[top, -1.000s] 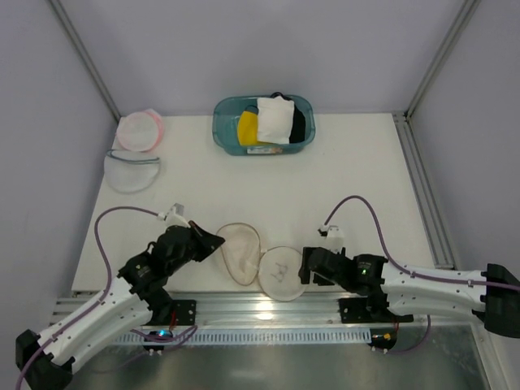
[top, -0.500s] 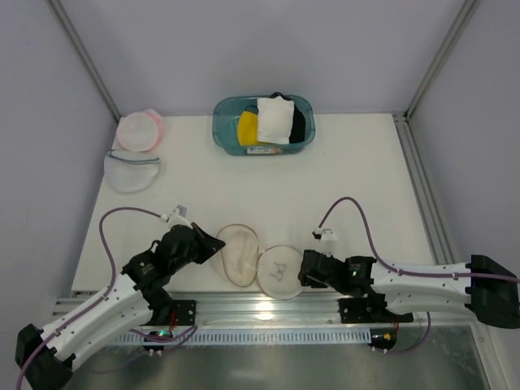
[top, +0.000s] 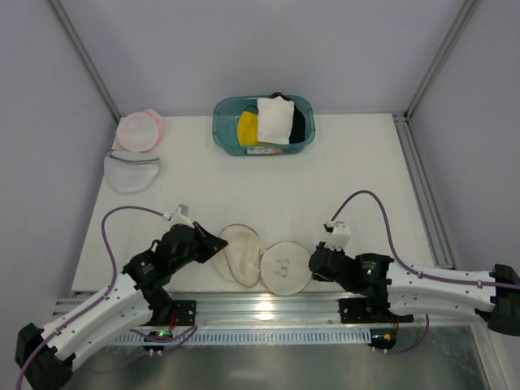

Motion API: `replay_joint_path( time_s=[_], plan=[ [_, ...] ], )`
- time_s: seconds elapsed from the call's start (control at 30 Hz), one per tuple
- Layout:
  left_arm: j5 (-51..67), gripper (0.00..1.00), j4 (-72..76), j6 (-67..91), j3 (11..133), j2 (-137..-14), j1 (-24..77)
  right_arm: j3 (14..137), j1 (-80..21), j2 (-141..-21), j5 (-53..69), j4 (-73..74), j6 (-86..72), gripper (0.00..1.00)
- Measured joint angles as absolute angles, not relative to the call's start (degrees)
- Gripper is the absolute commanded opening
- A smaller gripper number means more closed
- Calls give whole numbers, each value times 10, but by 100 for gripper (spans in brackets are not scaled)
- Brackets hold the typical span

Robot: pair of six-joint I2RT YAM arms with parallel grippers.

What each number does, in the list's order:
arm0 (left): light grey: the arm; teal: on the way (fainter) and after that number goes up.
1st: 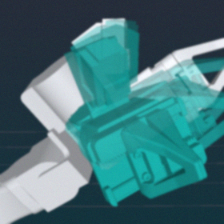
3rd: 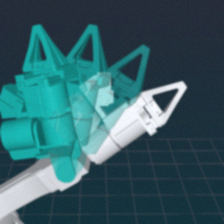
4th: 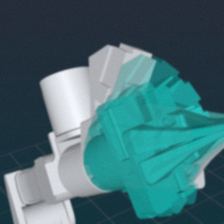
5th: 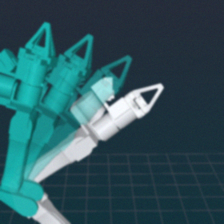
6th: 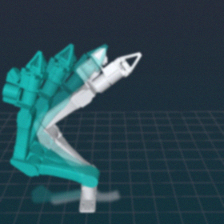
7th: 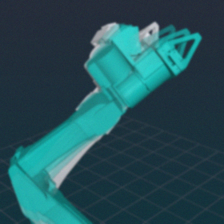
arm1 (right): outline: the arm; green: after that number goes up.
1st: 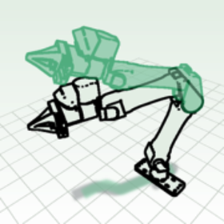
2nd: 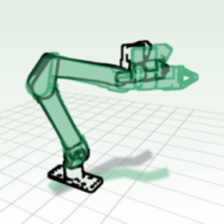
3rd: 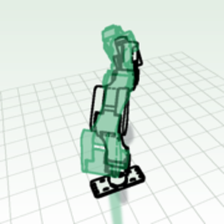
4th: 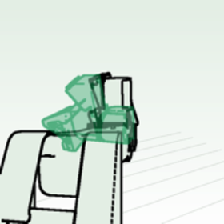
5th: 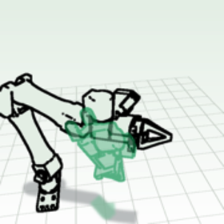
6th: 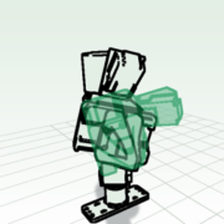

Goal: Unzip the laundry bag and remove the bra

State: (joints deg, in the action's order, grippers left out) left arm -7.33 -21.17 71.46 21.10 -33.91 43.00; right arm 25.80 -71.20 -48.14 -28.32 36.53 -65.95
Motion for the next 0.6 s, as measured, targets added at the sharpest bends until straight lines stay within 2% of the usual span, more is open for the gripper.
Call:
replay_joint_path(
  time_s=[0.23,0.6],
  plan=[
    [-42,4,-127,699,211,-399,430,369,-712,-408,-390,510,-659,4],
    [16,4,39,687,215,-540,434,530,-712,-444,-545,669,-618,4]
  ],
)
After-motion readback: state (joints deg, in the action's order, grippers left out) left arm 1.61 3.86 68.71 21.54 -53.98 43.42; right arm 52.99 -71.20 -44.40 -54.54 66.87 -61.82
